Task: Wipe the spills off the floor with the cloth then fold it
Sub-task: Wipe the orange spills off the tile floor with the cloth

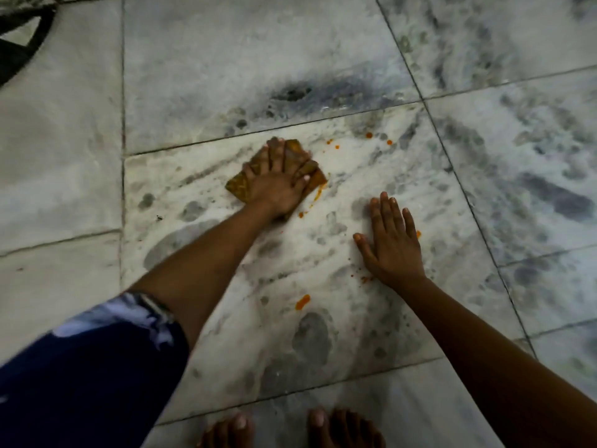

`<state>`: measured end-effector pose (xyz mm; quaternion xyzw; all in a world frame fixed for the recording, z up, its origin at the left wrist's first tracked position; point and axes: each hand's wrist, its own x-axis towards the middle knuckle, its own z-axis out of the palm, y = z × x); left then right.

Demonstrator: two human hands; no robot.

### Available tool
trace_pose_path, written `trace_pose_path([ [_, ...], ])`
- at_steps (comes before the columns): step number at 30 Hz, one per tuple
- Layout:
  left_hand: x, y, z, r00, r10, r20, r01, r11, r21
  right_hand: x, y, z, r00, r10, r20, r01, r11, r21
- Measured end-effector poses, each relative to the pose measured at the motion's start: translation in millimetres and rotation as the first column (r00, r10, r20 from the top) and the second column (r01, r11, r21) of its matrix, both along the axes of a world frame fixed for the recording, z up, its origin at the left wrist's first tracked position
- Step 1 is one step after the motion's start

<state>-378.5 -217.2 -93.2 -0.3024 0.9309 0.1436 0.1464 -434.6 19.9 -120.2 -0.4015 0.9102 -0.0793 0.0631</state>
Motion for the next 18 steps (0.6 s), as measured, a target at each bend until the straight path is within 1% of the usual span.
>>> trace_pose_path([
  [3, 13.7, 36.9, -7.8, 0.999, -0.011, -0.038, 0.01, 1.0, -0.029, 0.9, 5.1, -4.9, 1.0, 0.006, 0.003, -0.006, 1.0, -0.005],
  [7, 87.5, 61.4, -16.5, 0.976, -0.057, -0.21, 0.036, 0.994, -0.101, 4.2, 7.6, -10.5, 1.0, -0.021, 0.008, 0.021, 0.999, -0.035],
  [9, 97.7, 59.7, -17.3, 0.984, -0.007, -0.18, -0.011, 0.995, -0.095, 4.9, 7.1, -11.6, 0.999, -0.031, 0.021, 0.032, 0.998, -0.054],
  [12, 63.8, 40.7, -15.9, 0.987, 0.104, -0.123, -0.117, 0.988, -0.1, 4.1, 7.3, -12.0, 0.999, -0.032, 0.023, 0.034, 0.997, -0.068],
  [15, 0.0, 11.9, -11.3, 0.98, 0.171, -0.099, -0.177, 0.983, -0.056, 3.0, 8.3, -12.8, 0.999, -0.027, 0.025, 0.028, 0.997, -0.067],
  [17, -36.3, 9.5, -8.0, 0.984, 0.157, -0.079, -0.16, 0.987, -0.031, 2.1, 9.1, -12.5, 1.0, -0.021, 0.023, 0.022, 0.998, -0.06],
  [18, -44.9, 17.2, -7.6, 0.99, 0.118, -0.078, -0.12, 0.992, -0.032, 1.4, 9.3, -11.7, 1.0, -0.019, 0.023, 0.02, 0.998, -0.057],
])
